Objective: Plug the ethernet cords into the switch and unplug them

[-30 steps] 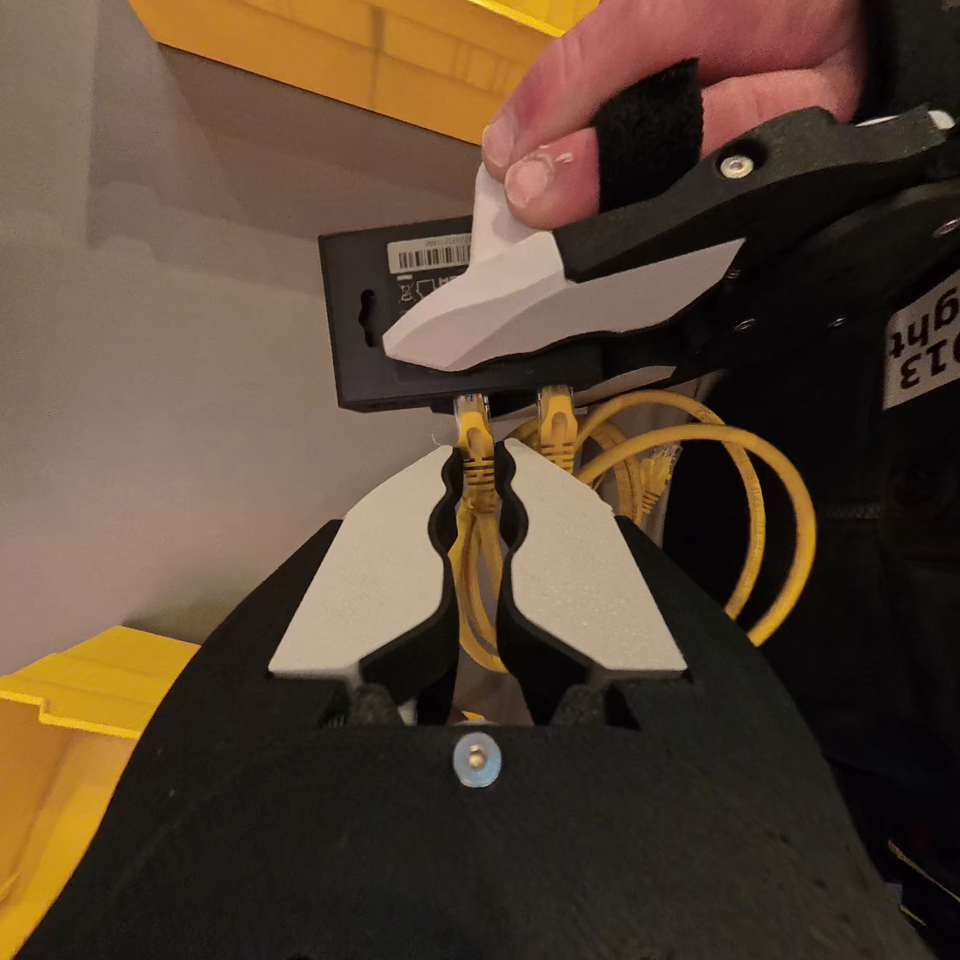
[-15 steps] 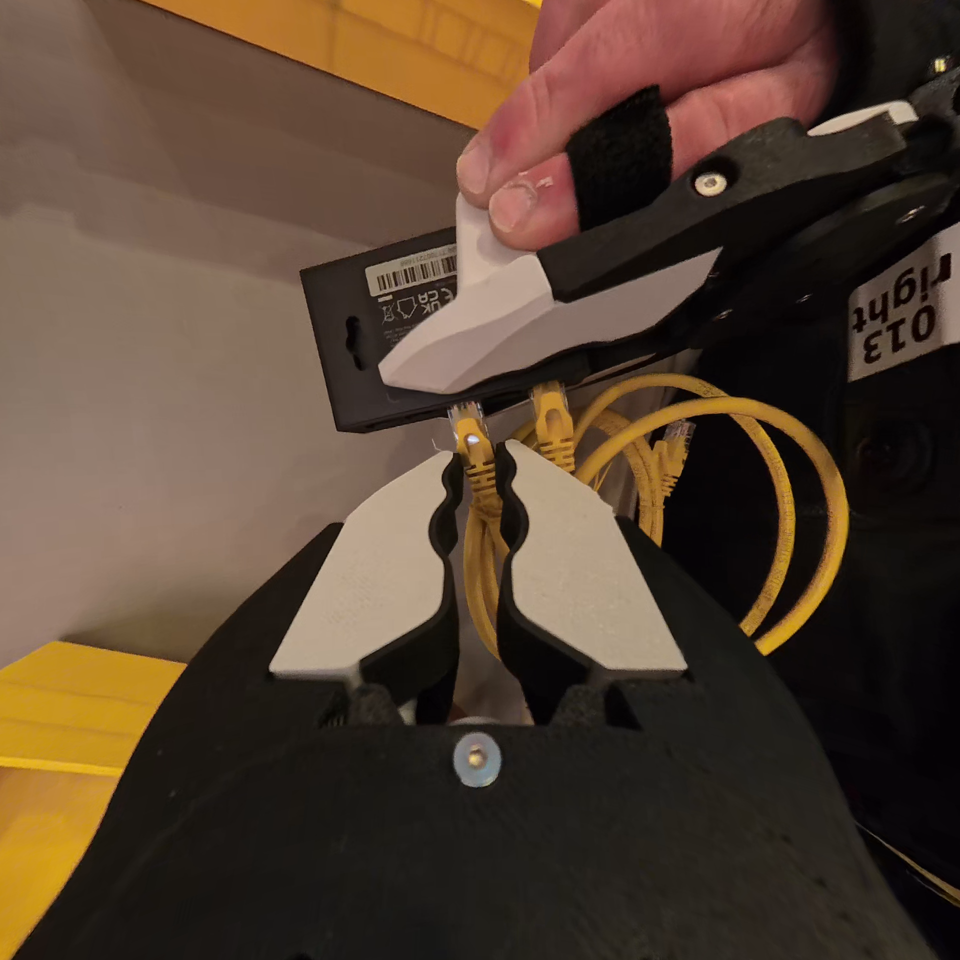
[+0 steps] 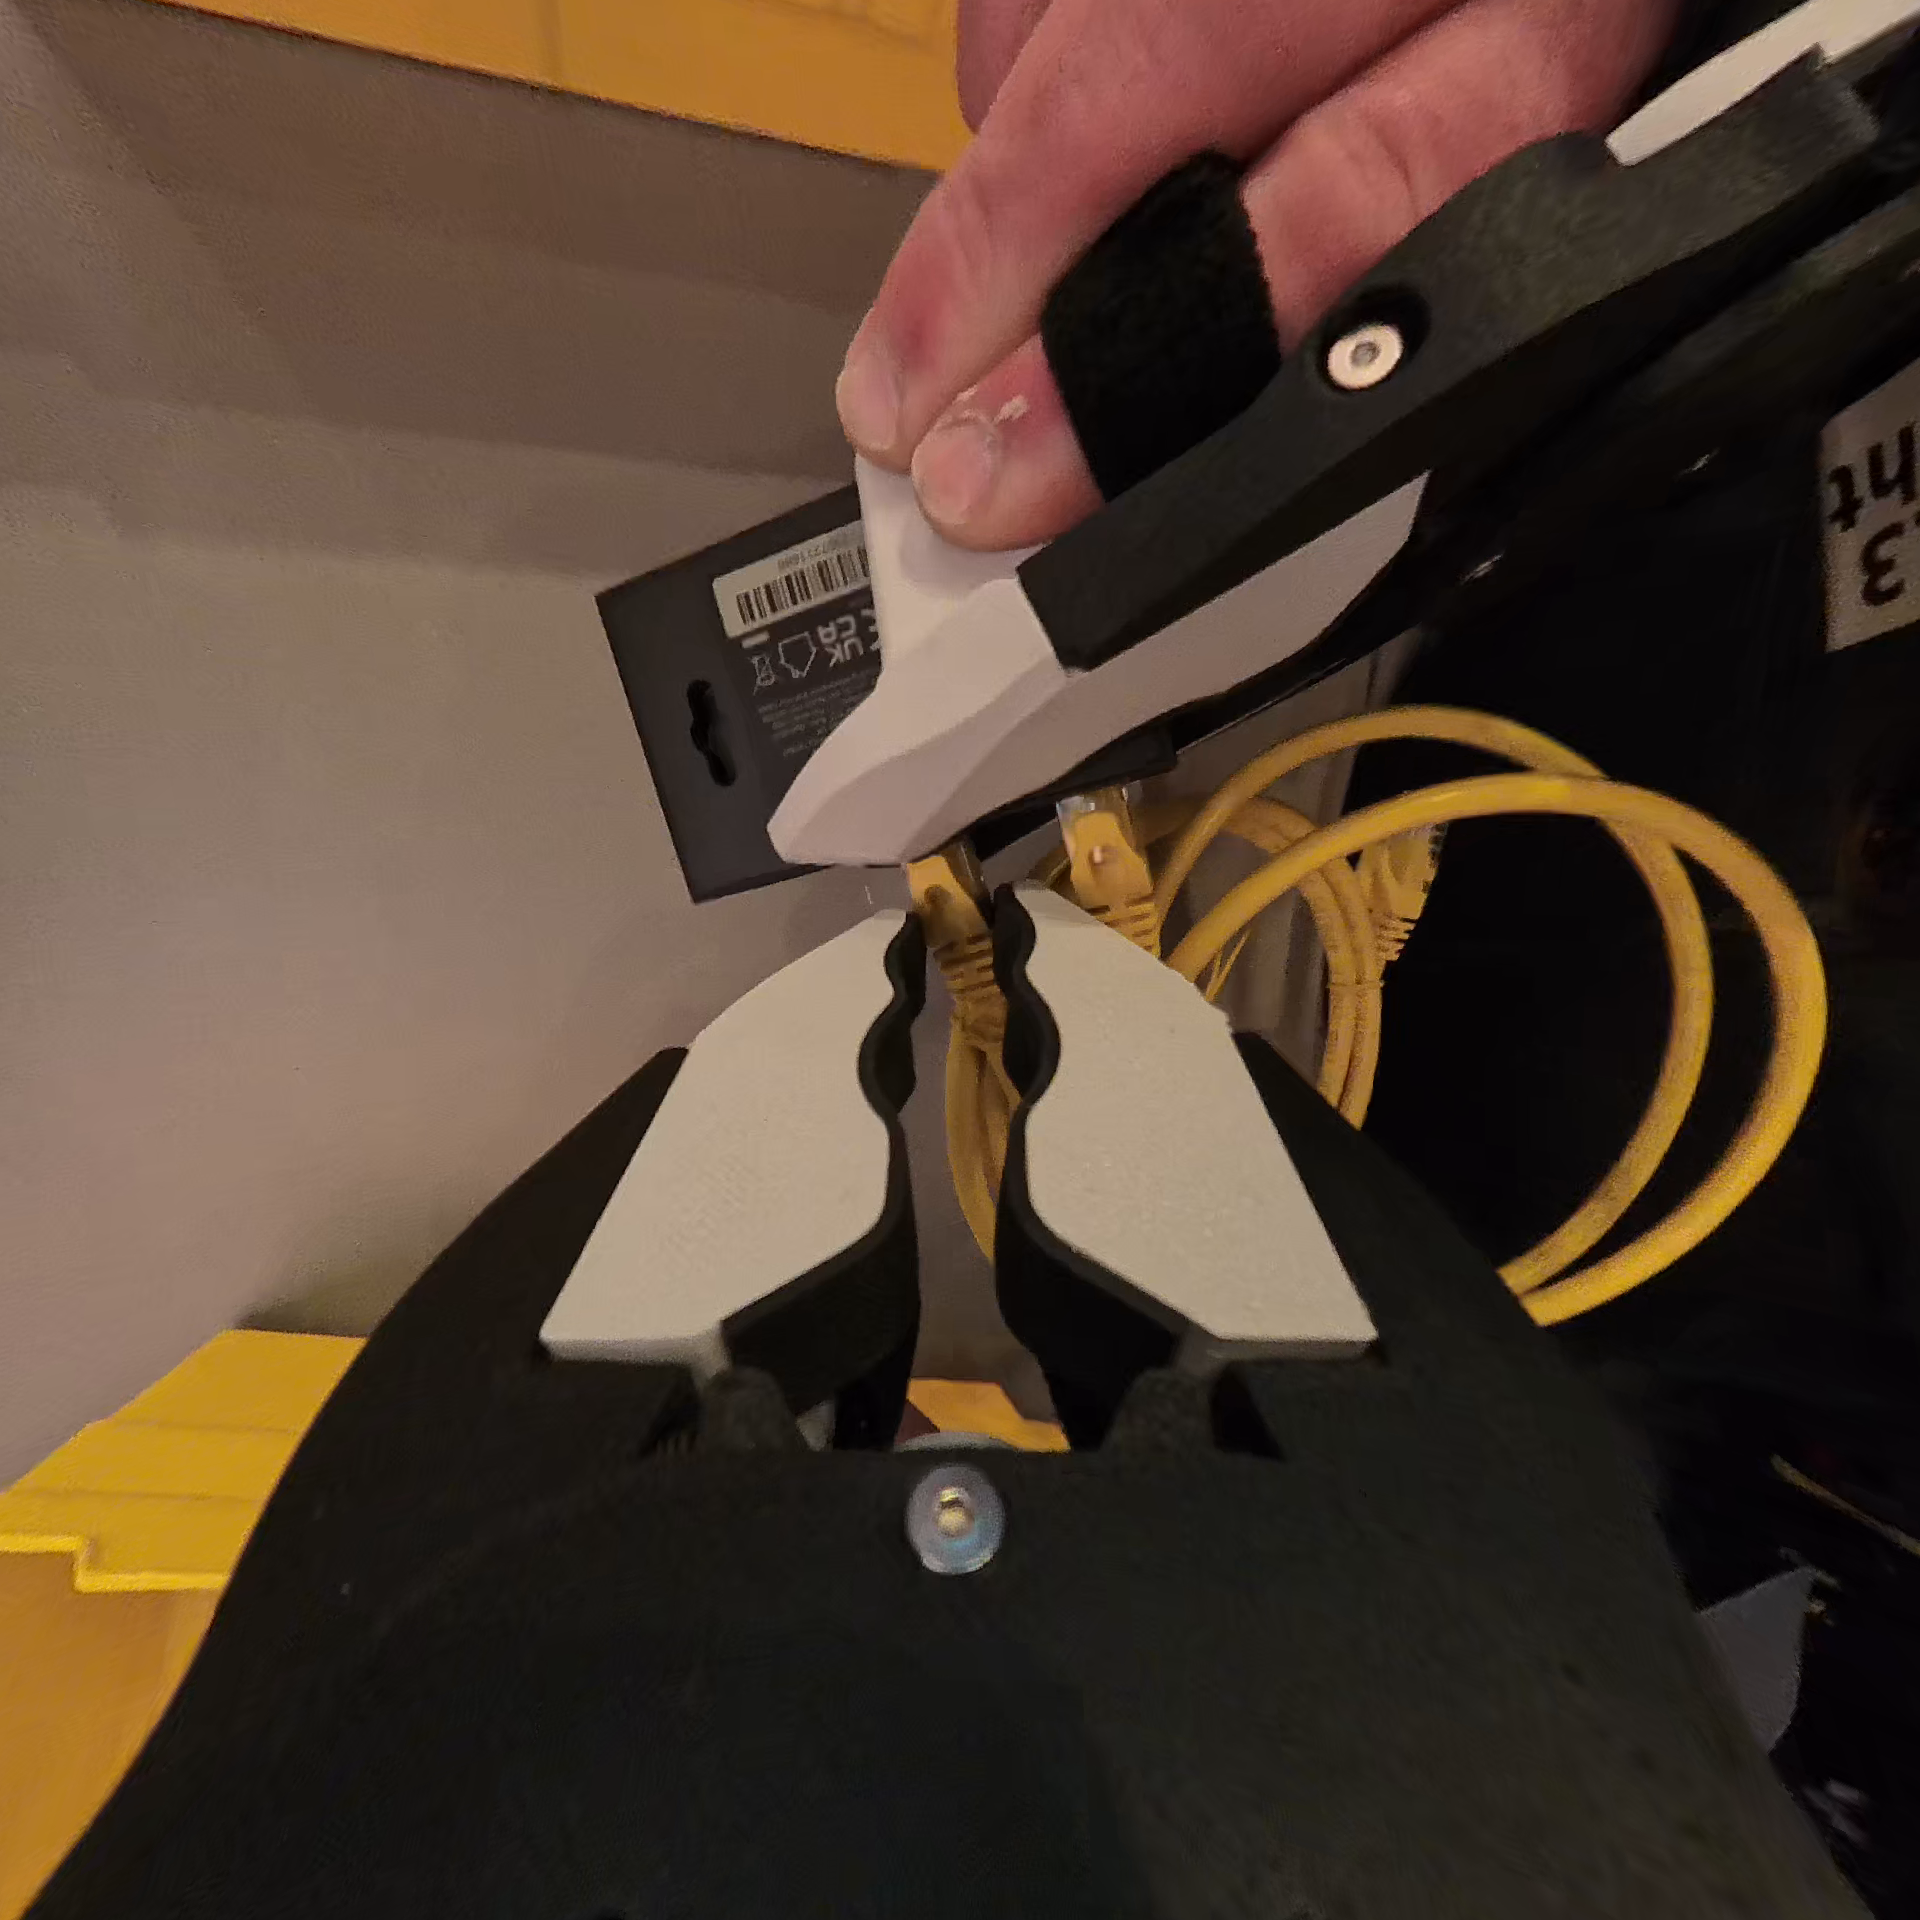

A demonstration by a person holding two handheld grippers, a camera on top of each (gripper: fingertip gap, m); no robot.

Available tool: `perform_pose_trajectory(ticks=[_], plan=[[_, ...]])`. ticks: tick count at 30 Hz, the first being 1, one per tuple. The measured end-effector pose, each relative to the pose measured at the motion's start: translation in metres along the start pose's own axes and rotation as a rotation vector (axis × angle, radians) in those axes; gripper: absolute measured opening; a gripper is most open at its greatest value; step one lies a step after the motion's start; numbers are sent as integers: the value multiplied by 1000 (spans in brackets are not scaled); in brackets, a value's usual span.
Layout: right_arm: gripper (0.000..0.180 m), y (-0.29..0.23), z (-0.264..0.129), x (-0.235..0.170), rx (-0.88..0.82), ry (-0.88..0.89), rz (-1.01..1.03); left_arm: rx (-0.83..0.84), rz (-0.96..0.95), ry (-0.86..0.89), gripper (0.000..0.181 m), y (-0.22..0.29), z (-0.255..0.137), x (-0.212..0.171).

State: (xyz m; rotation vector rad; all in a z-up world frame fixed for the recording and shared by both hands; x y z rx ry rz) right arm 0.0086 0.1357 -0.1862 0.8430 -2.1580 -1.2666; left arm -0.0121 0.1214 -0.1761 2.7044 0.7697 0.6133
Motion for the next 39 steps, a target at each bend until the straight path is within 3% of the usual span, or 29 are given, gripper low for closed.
perform_pose_trajectory(ticks=[9,12,19,22,31,34,39], plan=[[30,5,-2,-6,-14,1,22,-13,3,82,14,-1,-7,8],[33,16,-8,-13,-63,-7,49,33,-31,198,32,-7,-27,14],[32,24,-15,-23,-125,-34,55,178,-117,356,32,-24,-70,-31],[32,28,-20,-10,-155,34,48,204,-163,470,32,-34,-78,-41],[30,24,-27,31,-96,216,61,600,358,520,44,-21,-39,-18],[29,24,-29,31,-80,238,82,618,489,546,34,-10,-29,-15],[28,25,-35,34,-41,318,137,648,591,614,42,5,-27,-8]])
Point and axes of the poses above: each gripper's, where its closed fingertips meet, z out along the fingers, x out of its top, y = z × x across the jaws, the point moved 2 cm from there along -z, back along the fingers, and after that the axes turned 14 degrees about -z, right-handed, at the moved point
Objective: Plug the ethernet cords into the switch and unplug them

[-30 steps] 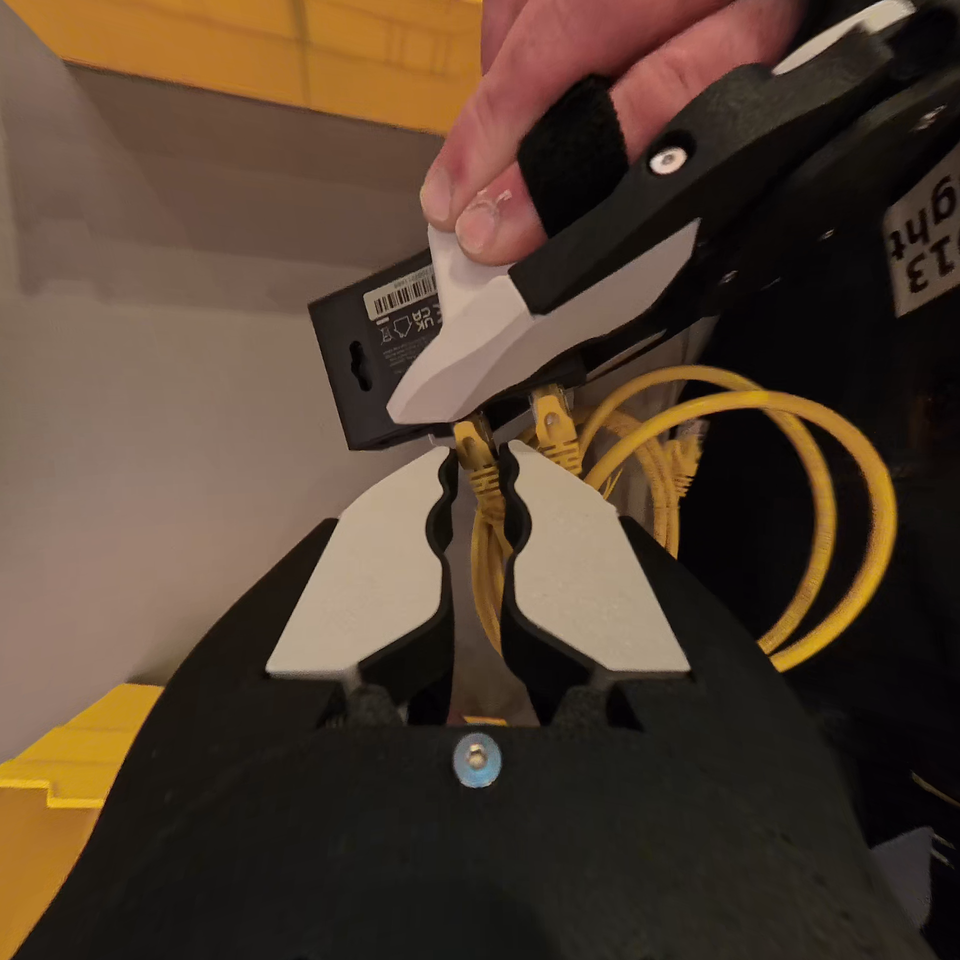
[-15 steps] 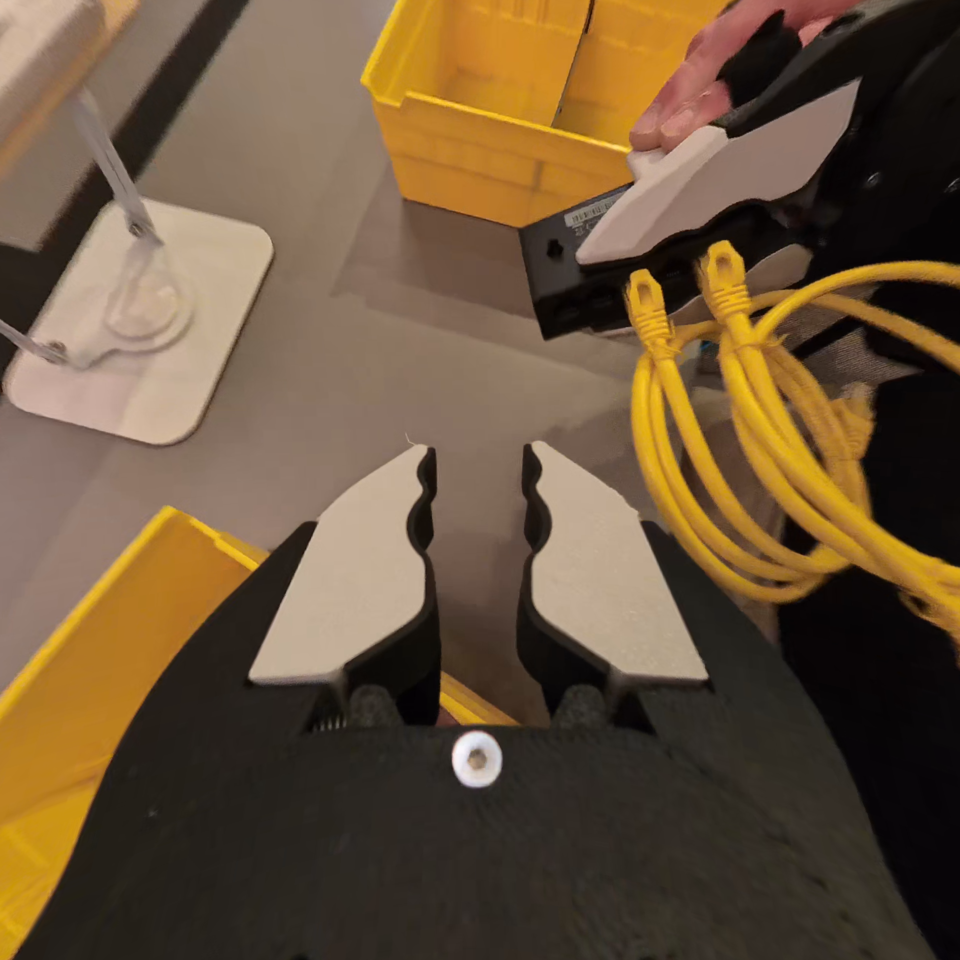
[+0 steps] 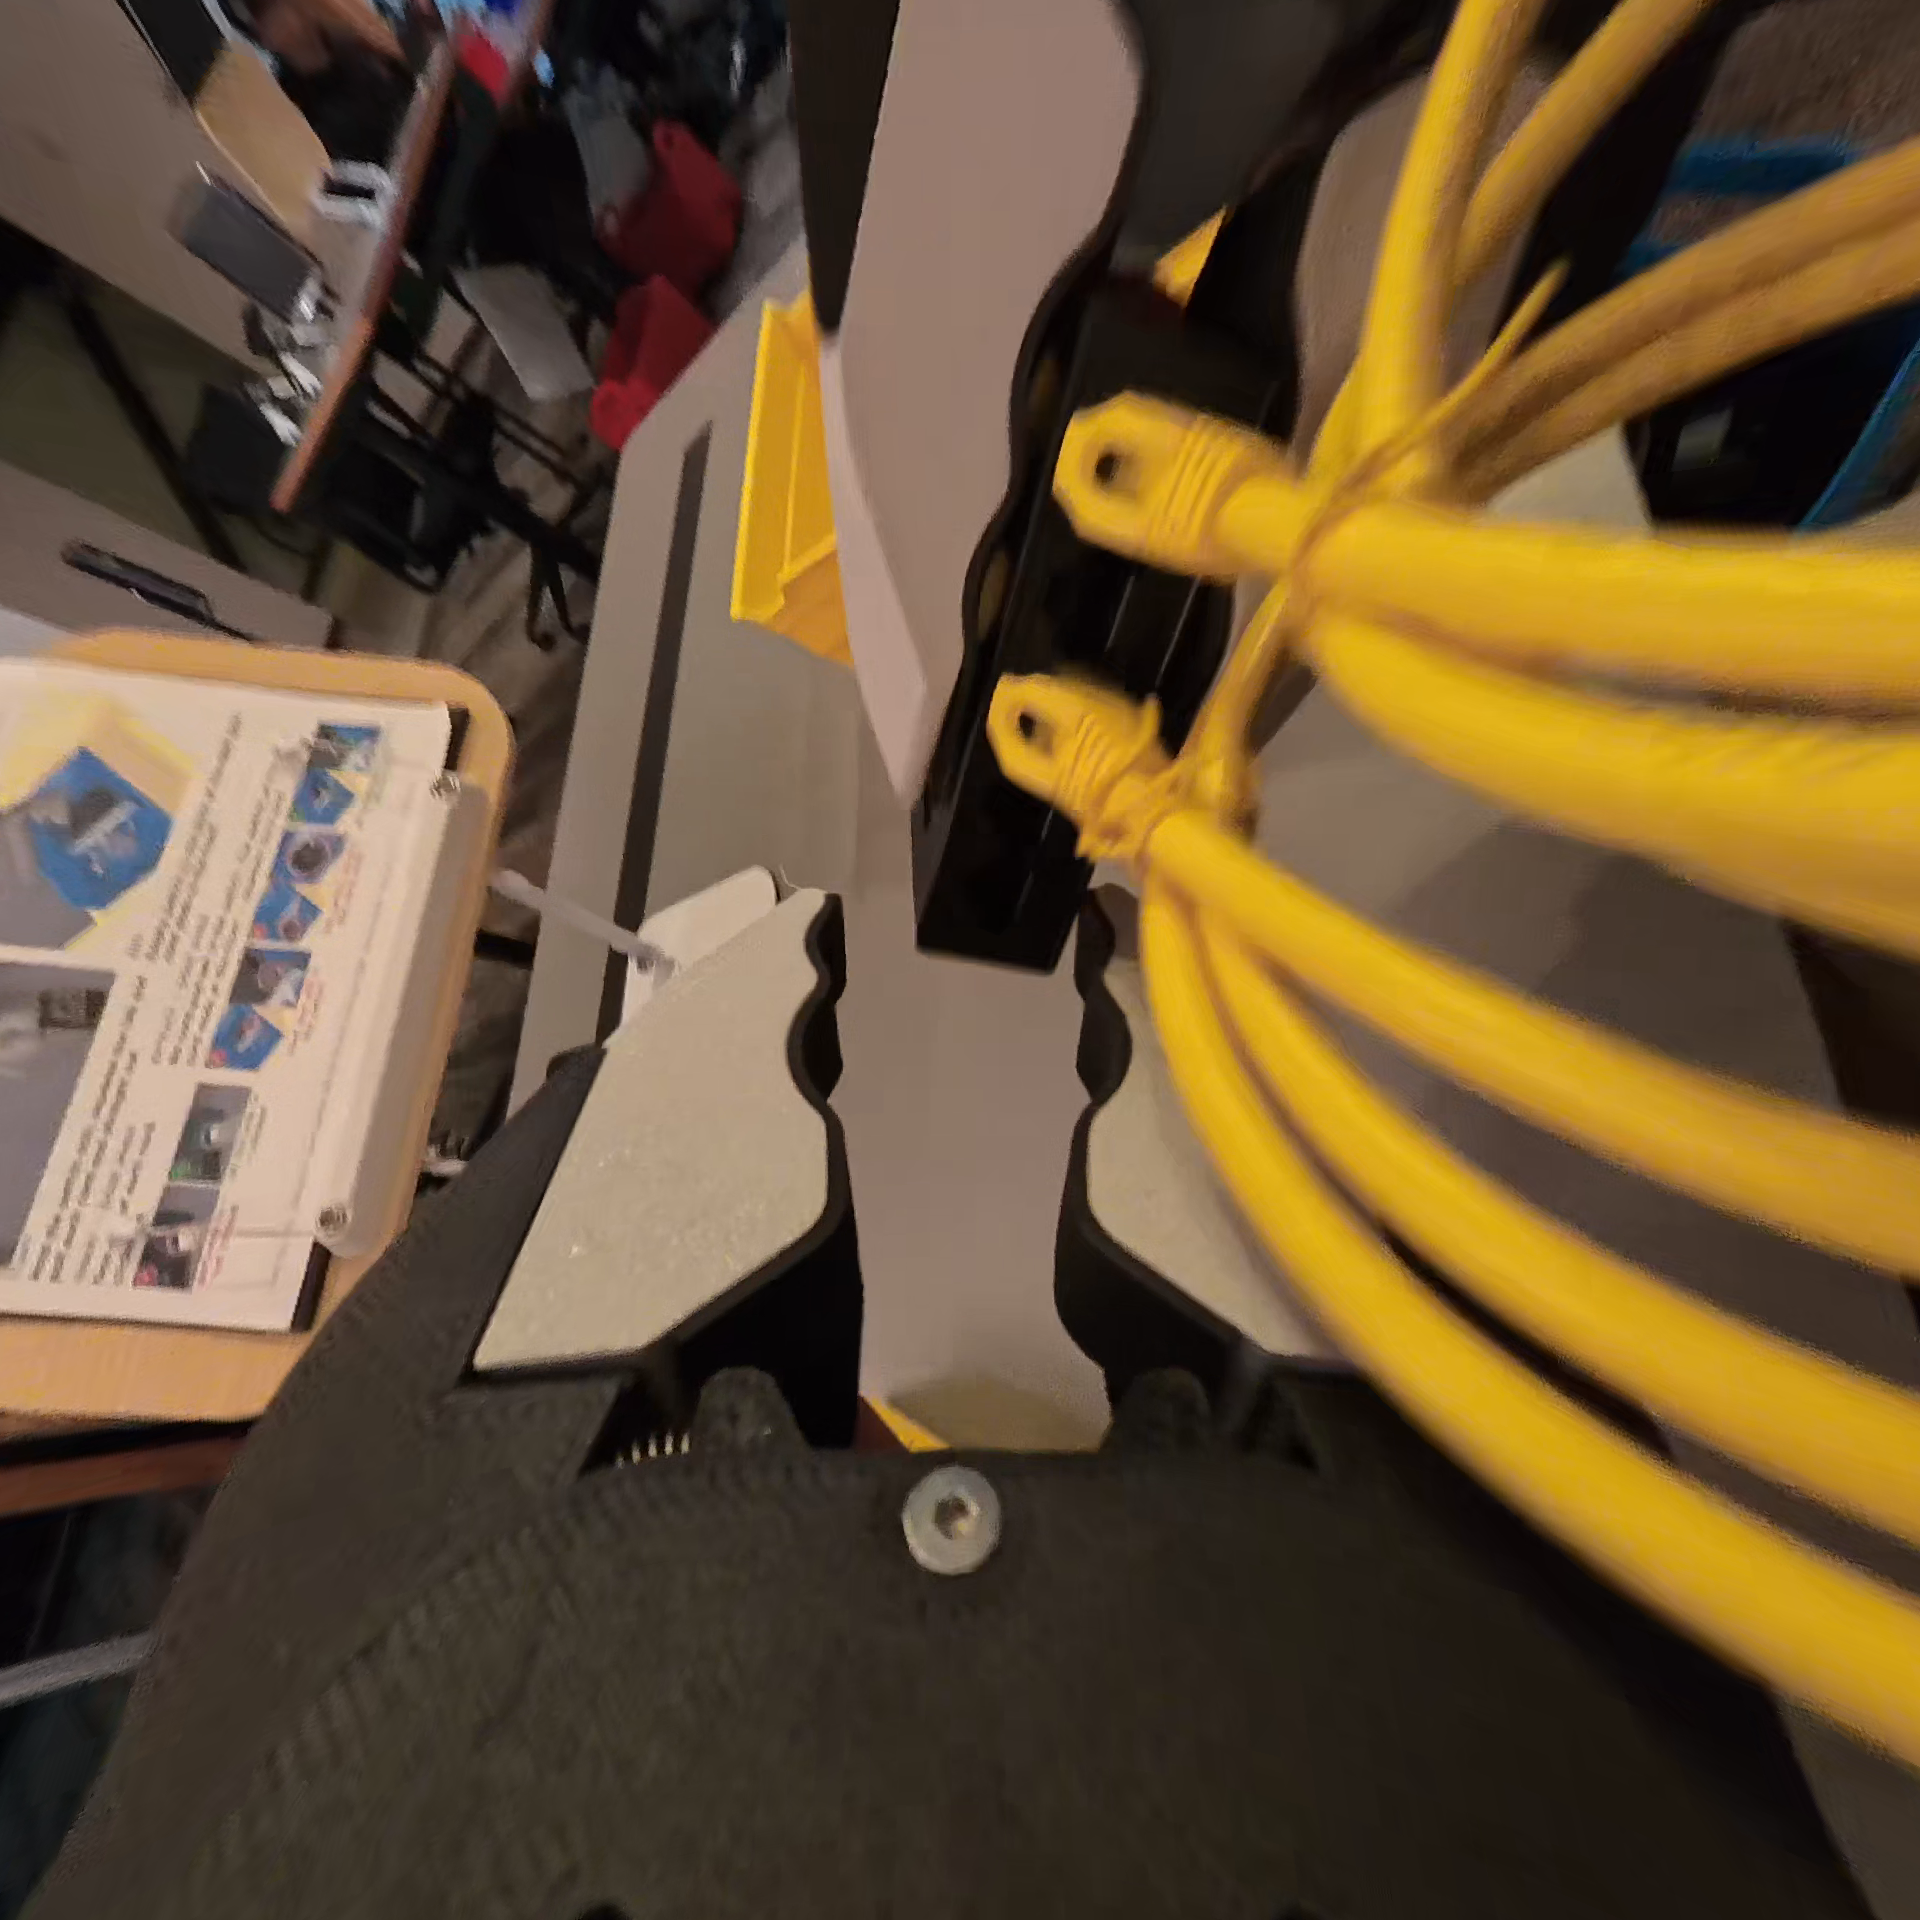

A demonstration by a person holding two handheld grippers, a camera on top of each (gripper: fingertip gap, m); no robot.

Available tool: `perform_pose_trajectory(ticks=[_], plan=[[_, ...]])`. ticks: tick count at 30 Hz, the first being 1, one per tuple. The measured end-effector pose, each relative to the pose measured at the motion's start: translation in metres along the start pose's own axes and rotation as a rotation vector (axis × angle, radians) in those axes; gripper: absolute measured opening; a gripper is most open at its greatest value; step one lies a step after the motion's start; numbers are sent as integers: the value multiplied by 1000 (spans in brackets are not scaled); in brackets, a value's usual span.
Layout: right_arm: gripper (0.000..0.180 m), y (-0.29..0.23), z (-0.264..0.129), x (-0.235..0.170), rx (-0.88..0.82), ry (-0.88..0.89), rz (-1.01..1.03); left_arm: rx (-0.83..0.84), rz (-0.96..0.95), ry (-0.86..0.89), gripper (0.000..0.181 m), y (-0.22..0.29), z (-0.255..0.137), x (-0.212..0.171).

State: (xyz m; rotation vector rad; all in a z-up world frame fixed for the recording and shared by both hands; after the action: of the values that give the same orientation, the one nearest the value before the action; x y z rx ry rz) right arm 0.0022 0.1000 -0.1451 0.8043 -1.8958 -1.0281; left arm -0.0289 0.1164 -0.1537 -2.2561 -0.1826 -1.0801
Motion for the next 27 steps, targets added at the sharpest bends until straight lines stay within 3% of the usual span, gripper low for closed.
perform_pose_trajectory(ticks=[3,15,27], plan=[[29,1,-2,-2,4,10,27,36,69,21,29,6,3,5],[45,0,-13,-21,76,-44,48,35,39,117,26,12,-12,14],[34,-2,-13,-26,77,-151,-28,40,119,37,26,12,-15,14]])
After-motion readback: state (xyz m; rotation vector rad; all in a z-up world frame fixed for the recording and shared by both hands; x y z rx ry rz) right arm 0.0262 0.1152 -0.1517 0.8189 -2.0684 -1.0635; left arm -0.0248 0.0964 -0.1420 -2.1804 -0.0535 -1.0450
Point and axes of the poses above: each gripper's, where its closed fingertips meet, z out along the fingers, x out of its top, y = z × x across the jaws, the point moved 2 cm from there along -z, back along the fingers, and after that the axes turned 14 degrees about -z, right-handed, at the moved point
